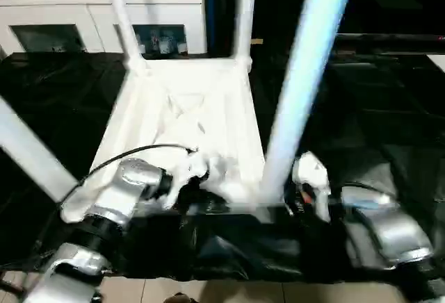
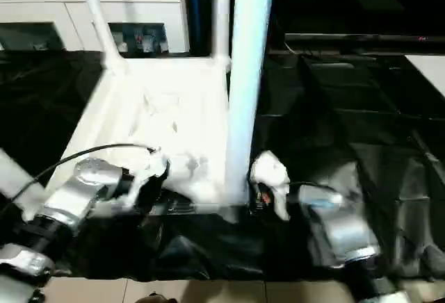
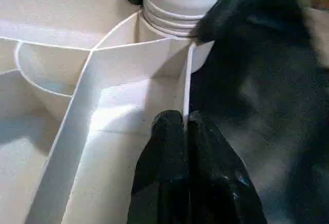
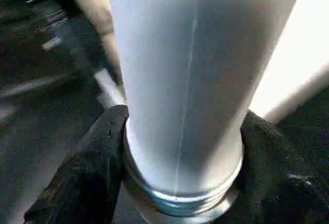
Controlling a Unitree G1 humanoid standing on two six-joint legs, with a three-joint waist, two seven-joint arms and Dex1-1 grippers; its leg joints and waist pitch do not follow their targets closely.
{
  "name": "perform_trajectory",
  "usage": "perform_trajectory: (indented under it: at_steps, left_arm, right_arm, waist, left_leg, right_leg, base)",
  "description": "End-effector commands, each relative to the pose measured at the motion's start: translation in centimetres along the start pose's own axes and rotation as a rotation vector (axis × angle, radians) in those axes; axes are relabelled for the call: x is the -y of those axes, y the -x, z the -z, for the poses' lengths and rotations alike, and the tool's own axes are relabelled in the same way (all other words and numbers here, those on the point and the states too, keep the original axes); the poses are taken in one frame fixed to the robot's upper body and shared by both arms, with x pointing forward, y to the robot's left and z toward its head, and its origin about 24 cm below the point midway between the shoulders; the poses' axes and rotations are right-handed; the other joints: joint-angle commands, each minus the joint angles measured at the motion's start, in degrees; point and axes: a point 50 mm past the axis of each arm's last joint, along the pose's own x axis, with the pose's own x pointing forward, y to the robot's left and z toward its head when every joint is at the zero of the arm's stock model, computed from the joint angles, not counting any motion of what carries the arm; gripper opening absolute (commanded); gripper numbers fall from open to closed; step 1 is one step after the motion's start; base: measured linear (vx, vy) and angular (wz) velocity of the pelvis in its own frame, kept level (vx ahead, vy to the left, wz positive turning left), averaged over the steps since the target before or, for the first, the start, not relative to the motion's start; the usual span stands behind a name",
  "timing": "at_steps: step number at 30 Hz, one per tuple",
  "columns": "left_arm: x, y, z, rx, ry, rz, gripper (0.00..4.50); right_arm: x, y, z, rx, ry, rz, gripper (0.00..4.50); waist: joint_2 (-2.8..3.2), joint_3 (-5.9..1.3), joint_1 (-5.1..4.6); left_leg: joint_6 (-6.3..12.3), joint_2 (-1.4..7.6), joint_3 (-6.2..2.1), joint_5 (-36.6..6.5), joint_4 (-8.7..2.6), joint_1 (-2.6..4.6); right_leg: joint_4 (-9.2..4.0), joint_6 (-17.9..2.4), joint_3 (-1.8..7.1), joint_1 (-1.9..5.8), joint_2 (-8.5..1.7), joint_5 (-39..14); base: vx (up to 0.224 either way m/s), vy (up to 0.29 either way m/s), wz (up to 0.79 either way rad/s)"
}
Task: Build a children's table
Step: Rotate leg to tighten
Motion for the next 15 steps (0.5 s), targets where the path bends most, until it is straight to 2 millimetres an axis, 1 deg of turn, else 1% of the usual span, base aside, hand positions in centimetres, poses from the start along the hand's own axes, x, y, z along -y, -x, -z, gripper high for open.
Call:
perform_trajectory:
  at_steps: [1,2,3,4,5,6,7,8,9,11,12,13,14,15]
  left_arm:
    - [0.1,-2.2,-2.6,0.105,-0.048,-0.027,0.00]
    - [0.2,-3.1,-3.1,0.116,-0.044,-0.060,0.00]
    - [0.3,-3.3,-3.2,0.119,-0.043,-0.069,0.00]
    - [0.3,-3.5,-3.4,0.122,-0.041,-0.074,0.00]
    - [0.7,-4.5,-4.1,0.142,-0.035,-0.097,0.00]
    - [0.8,-4.7,-4.2,0.147,-0.031,-0.109,0.00]
    - [1.1,-5.3,-4.6,0.155,-0.026,-0.124,0.00]
    - [1.2,-5.4,-4.6,0.155,-0.027,-0.123,0.00]
    - [1.5,-5.7,-4.7,0.161,-0.031,-0.121,0.00]
    - [1.7,-5.9,-4.8,0.168,-0.026,-0.115,0.00]
    - [1.9,-6.0,-4.8,0.174,-0.024,-0.108,0.00]
    - [2.0,-6.0,-4.7,0.172,-0.024,-0.105,0.00]
    - [2.0,-5.9,-4.6,0.170,-0.025,-0.101,0.00]
    - [2.0,-5.8,-4.5,0.167,-0.026,-0.099,0.00]
  right_arm:
    - [-0.9,-2.3,-0.1,0.023,-0.033,0.050,2.70]
    - [-1.0,-3.3,-0.1,0.037,-0.075,0.105,2.70]
    - [-1.1,-3.6,-0.1,0.039,-0.087,0.118,2.70]
    - [-1.1,-3.8,-0.1,0.039,-0.092,0.129,2.70]
    - [-1.6,-5.3,-0.2,0.032,-0.107,0.176,2.70]
    - [-1.7,-5.6,-0.4,0.033,-0.106,0.188,2.70]
    - [-1.9,-6.5,-0.8,0.033,-0.110,0.228,2.70]
    - [-1.9,-6.6,-0.8,0.033,-0.110,0.228,2.70]
    - [-2.3,-7.1,-1.2,0.037,-0.092,0.213,2.70]
    - [-2.5,-7.3,-1.4,0.044,-0.075,0.194,2.70]
    - [-2.6,-7.4,-1.5,0.054,-0.076,0.177,3.26]
    - [-2.8,-7.2,-1.7,0.069,-0.087,0.153,3.40]
    - [-2.8,-7.1,-1.7,0.074,-0.098,0.144,3.40]
    - [-2.7,-6.9,-1.7,0.076,-0.101,0.135,3.49]
  waist:
    - [-0.86,-3.10,-0.28]
    - [-0.96,-3.00,-0.91]
    - [-0.93,-2.95,-1.35]
    - [-0.95,-2.91,-1.53]
    - [-0.98,-2.82,-1.84]
    - [-1.02,-2.77,-2.21]
    - [-0.93,-2.77,-2.46]
    - [-0.85,-2.78,-2.58]
    - [-0.85,-2.88,-2.69]
    - [-0.79,-2.92,-2.81]
    - [-0.87,-2.89,-2.86]
    - [-0.78,-2.98,-2.95]
    - [-0.80,-3.06,-2.95]
    - [-0.75,-3.07,-2.99]
  left_leg:
    - [-0.58,2.72,-1.76,-20.20,-4.70,1.27]
    - [-1.01,2.57,-1.83,-21.64,-4.73,1.34]
    - [-1.19,2.49,-1.91,-22.08,-4.76,1.33]
    - [-1.16,2.44,-1.96,-22.33,-4.77,1.36]
    - [-0.93,2.43,-1.89,-22.42,-4.75,1.38]
    - [-0.94,2.30,-2.00,-22.51,-4.79,1.23]
    - [-1.04,2.29,-2.18,-22.18,-4.93,0.89]
    - [-1.14,2.32,-2.22,-22.17,-4.99,0.92]
    - [-1.03,2.33,-2.23,-22.68,-4.96,1.11]
    - [-0.70,2.41,-2.13,-22.85,-4.97,1.27]
    - [-0.50,2.36,-2.05,-22.74,-4.95,1.26]
    - [-0.12,2.37,-1.98,-22.14,-5.03,1.16]
    - [0.00,2.40,-1.95,-21.82,-5.02,1.15]
    - [0.22,2.47,-1.90,-21.38,-5.03,1.13]
  right_leg:
    - [-4.99,-9.67,2.18,1.83,-3.60,-24.69]
    - [-5.20,-9.33,2.09,1.71,-3.63,-26.44]
    - [-5.39,-8.82,2.04,1.73,-3.69,-27.82]
    - [-5.58,-8.46,2.00,1.71,-3.70,-28.70]
    - [-5.77,-7.84,2.06,1.58,-3.63,-29.60]
    - [-5.86,-7.58,1.98,1.58,-3.65,-30.39]
    - [-5.77,-7.13,1.87,1.88,-3.68,-30.86]
    - [-5.84,-6.95,1.89,1.81,-3.63,-30.72]
    - [-5.92,-6.79,1.85,1.73,-3.57,-30.49]
    - [-5.92,-7.24,1.97,1.60,-3.44,-28.61]
    - [-5.96,-7.39,2.00,1.56,-3.38,-27.99]
    - [-5.74,-8.08,2.03,1.75,-3.28,-25.76]
    - [-5.67,-8.30,2.04,1.82,-3.28,-25.00]
    - [-5.54,-8.82,2.11,1.80,-3.26,-23.64]
  base:
    - [0.000,0.000,0.00]
    - [0.000,0.000,0.00]
    - [0.000,0.000,0.00]
    - [0.000,0.000,0.00]
    - [0.000,0.000,0.00]
    - [0.000,0.000,0.00]
    - [0.000,0.000,0.00]
    - [0.000,0.000,0.00]
    - [0.000,0.000,0.00]
    - [0.000,0.000,0.00]
    - [0.000,0.000,0.00]
    - [0.000,0.000,0.00]
    - [0.000,0.000,0.00]
    - [0.000,0.000,0.00]
